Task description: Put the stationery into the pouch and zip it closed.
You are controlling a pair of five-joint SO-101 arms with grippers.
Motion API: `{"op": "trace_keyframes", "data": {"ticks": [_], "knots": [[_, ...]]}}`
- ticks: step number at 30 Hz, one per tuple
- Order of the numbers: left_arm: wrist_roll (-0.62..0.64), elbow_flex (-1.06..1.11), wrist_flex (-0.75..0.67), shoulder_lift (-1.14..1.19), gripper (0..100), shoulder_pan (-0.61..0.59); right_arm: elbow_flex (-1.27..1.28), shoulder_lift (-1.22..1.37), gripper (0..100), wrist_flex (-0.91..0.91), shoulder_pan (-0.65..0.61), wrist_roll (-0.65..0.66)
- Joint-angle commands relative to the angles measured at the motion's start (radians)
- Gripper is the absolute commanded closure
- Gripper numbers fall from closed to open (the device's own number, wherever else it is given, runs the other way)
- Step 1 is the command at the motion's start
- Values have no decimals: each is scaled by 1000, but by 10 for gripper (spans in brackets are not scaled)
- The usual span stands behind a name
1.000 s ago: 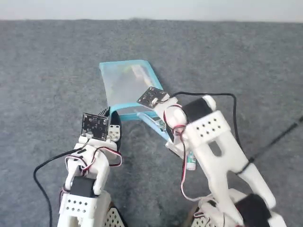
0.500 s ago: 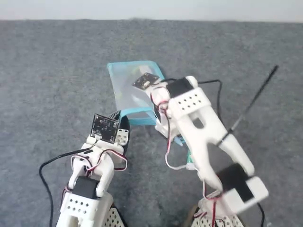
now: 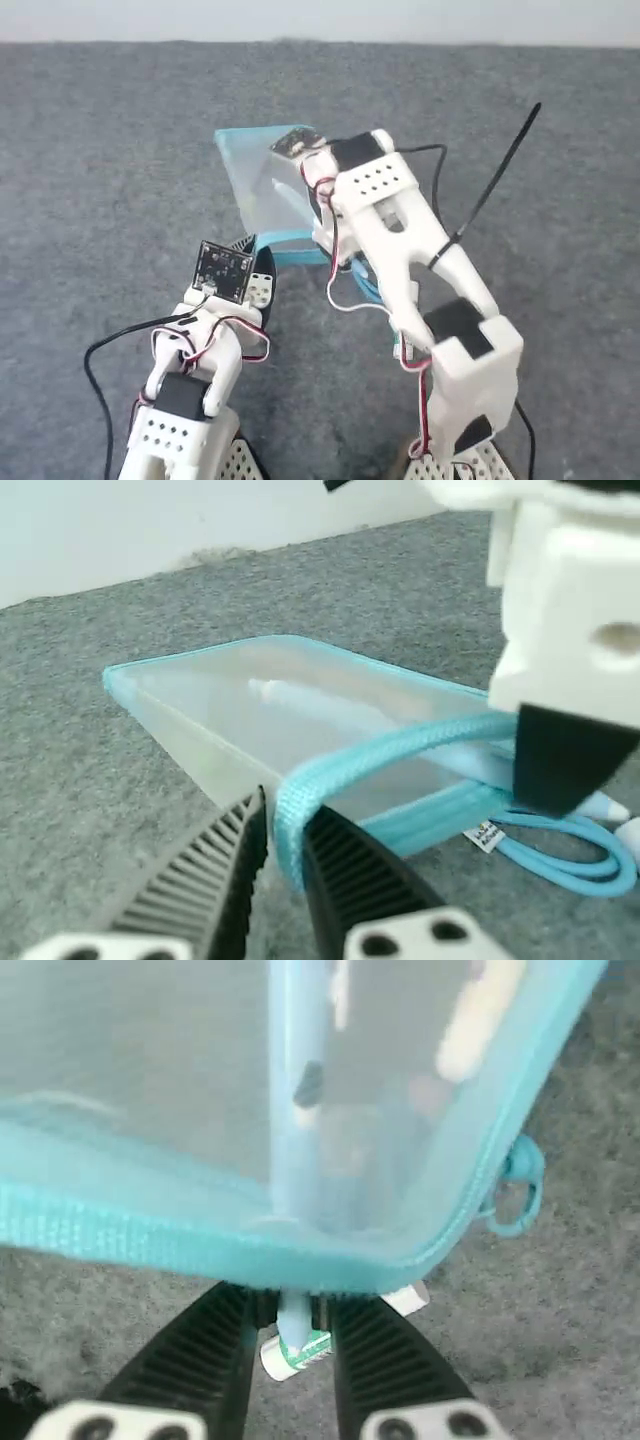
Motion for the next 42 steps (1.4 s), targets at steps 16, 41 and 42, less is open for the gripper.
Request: {"op": "trace_keyframes", "data": {"ticks": [16,41,42], "knots": [[-69,-30,-3,-17,988,9,-522,165,775,105,4,-18],[-74,-28,-2,-17,988,9,-158,-404,858,111,-110,66],[-75,-28,-2,-17,988,9,-137,-432,858,110,-81,66]]}}
